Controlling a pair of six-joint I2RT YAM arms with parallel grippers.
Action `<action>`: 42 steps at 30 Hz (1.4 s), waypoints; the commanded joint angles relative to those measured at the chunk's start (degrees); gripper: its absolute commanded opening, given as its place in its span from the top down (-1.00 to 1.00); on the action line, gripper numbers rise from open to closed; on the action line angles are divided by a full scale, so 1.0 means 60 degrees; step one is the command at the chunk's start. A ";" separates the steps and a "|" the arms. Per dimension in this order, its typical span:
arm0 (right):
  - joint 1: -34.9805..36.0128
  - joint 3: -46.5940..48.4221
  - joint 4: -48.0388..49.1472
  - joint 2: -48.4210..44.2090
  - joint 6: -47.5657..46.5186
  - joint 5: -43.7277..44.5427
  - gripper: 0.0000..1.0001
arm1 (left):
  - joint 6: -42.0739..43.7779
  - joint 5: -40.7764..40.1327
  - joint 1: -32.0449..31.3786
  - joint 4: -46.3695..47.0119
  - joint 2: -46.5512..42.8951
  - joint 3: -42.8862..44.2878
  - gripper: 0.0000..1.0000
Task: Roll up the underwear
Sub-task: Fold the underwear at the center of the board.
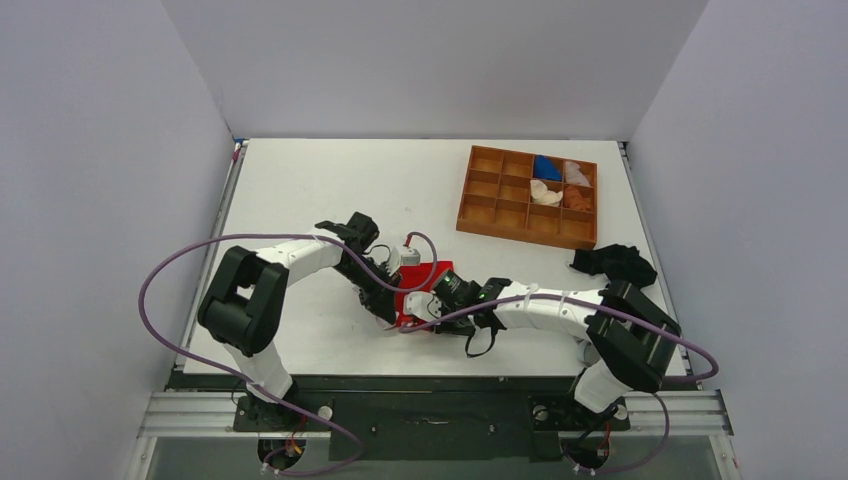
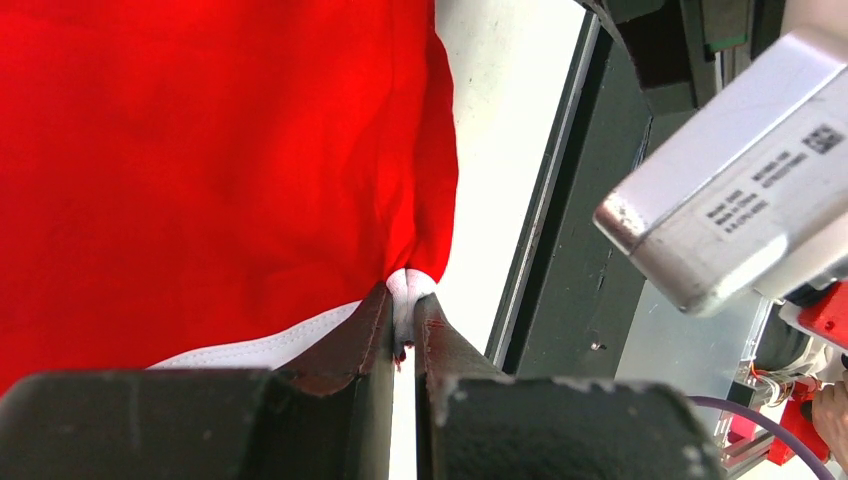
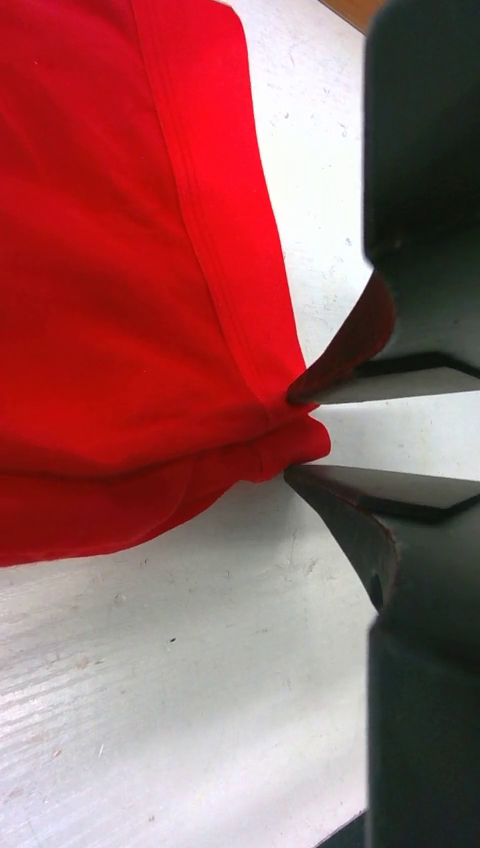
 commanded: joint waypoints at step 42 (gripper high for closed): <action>0.0328 0.0183 -0.1092 -0.1218 0.0656 -0.0114 -0.04 | 0.0415 -0.0056 -0.0421 -0.0507 -0.0022 0.0110 1.00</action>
